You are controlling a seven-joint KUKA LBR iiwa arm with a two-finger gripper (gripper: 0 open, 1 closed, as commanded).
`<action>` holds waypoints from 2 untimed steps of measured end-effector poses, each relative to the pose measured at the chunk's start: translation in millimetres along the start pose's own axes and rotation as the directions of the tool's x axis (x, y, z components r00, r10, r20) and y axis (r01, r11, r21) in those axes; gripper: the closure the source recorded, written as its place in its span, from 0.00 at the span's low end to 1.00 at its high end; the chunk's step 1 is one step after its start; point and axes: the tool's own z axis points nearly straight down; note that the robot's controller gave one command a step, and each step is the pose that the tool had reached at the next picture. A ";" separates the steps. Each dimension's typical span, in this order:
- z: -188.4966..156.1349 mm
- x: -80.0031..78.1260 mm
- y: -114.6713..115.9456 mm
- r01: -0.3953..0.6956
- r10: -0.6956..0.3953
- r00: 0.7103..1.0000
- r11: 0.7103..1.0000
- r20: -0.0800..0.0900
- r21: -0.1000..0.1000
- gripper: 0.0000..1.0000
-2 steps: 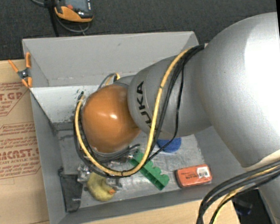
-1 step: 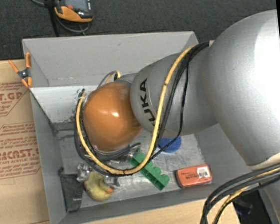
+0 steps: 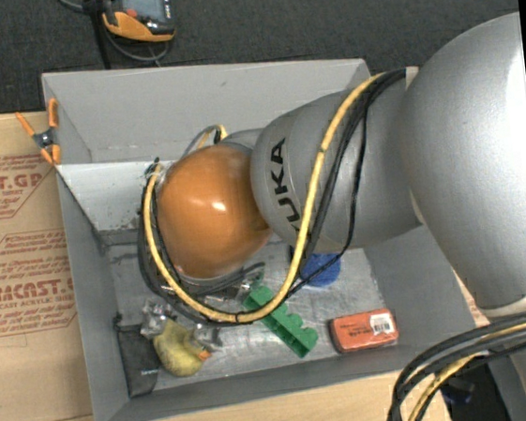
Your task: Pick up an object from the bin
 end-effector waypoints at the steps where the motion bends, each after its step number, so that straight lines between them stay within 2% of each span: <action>1: -18.4 -0.6 0.3 0.001 -0.001 1.000 1.000 0.004 0.001 1.00; 2: -33.0 -1.1 0.0 0.000 0.000 1.000 1.000 0.006 0.003 1.00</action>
Offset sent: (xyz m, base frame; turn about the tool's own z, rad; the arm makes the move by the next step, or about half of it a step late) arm 0.0000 0.0000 0.0501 0.0000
